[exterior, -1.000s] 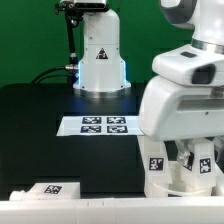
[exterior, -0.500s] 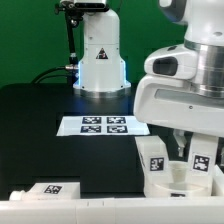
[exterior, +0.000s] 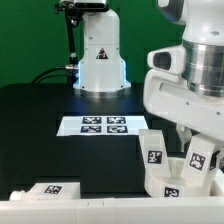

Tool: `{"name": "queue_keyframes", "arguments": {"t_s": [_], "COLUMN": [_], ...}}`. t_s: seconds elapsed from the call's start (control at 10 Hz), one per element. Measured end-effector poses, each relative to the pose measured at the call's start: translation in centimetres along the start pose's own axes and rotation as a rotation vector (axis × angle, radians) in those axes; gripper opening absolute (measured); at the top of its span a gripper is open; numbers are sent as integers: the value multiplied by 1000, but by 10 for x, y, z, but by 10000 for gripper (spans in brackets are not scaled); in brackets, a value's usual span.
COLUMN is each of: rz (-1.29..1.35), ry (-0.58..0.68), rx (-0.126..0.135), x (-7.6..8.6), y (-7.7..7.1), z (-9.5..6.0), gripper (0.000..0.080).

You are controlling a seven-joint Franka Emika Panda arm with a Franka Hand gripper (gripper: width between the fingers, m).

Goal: Assemble stool

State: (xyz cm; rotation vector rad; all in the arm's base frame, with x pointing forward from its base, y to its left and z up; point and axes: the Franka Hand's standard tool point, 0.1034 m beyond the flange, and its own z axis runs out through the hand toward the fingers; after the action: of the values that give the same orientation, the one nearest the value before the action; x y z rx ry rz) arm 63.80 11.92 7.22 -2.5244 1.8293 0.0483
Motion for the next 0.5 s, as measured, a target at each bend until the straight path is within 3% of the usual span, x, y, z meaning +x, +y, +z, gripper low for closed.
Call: {"name": "queue_keyframes", "arguments": {"t_s": [0.1, 0.5], "rz": [130, 350], "ry": [-11, -12], "rx": [12, 7], "x": [3, 1], "y": [0, 0], "z": [0, 3], "gripper": [333, 333]}}
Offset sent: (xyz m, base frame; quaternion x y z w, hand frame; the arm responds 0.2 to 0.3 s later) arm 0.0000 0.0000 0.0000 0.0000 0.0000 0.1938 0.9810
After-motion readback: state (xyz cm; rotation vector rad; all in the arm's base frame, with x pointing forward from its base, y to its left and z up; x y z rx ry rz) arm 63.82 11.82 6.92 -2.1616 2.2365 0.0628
